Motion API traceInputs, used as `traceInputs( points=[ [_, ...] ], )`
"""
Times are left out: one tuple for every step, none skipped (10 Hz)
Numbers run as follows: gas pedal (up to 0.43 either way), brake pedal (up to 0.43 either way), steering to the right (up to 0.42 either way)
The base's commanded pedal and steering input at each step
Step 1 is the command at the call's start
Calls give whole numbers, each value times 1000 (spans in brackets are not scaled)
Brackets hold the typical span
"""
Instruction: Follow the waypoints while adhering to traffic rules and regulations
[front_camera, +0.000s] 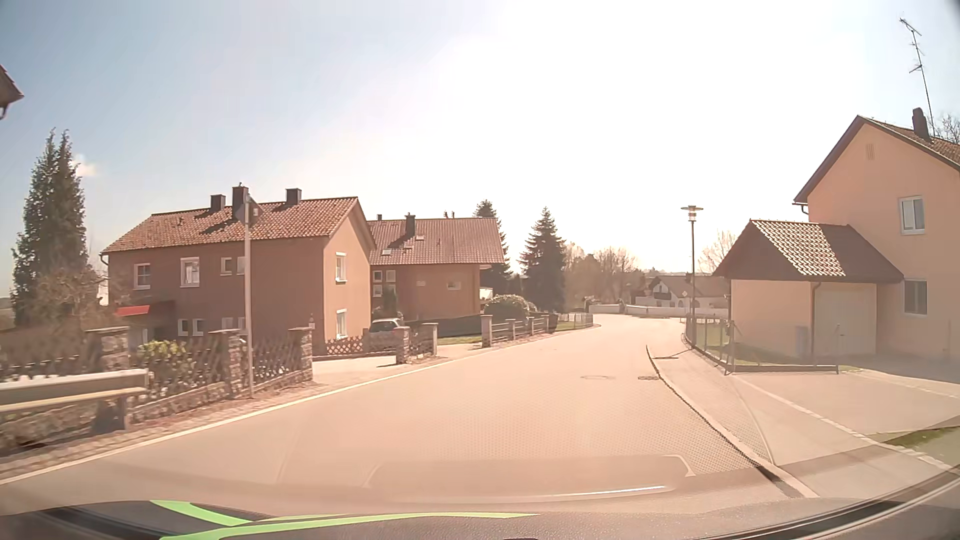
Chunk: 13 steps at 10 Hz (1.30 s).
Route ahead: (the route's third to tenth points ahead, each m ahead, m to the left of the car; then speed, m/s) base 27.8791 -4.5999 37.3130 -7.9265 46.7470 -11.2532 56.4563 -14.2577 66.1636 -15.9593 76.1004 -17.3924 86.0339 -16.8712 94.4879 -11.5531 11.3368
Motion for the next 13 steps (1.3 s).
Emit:
traceInputs(
  points=[
    [0, 0, 79],
    [0, 0, 75],
    [0, 0, 73],
    [0, 0, 72],
    [8, 0, 71],
    [20, 0, 68],
    [28, 0, 66],
    [28, 0, 65],
    [28, 0, 64],
    [28, 0, 62],
    [39, 0, 60],
    [47, 0, 57],
    [47, 0, 53]
  ],
)
